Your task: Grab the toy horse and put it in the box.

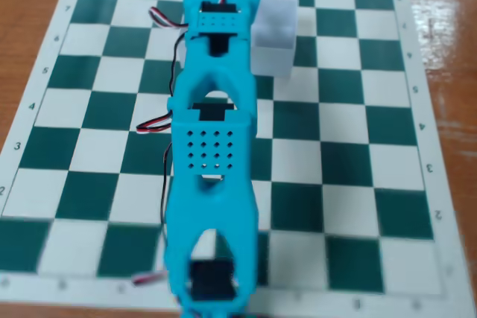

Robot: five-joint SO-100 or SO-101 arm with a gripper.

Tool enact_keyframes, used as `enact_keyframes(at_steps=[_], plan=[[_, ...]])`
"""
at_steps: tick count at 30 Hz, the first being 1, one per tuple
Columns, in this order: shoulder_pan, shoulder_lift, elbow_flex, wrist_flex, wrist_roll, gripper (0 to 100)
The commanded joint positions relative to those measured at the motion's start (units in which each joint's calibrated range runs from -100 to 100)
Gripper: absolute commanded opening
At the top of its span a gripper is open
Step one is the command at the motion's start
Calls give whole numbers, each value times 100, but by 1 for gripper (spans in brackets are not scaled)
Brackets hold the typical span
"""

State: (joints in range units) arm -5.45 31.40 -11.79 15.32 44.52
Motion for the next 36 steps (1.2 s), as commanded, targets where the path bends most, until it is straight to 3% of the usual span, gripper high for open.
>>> enact_keyframes(at_steps=[1, 4, 12, 18, 22, 31, 36], plan=[[-41, -450, 18, 253, -20, 0], [-41, -1742, 1429, 644, -176, 0], [-183, -6636, 7291, 1084, -142, 0], [-298, -9937, 10114, 1823, -40, 0], [-212, -11548, 11179, 2571, 127, 0], [-233, -13114, 11179, 5428, 180, 0], [-41, -13096, 11179, 5818, 180, 0]])
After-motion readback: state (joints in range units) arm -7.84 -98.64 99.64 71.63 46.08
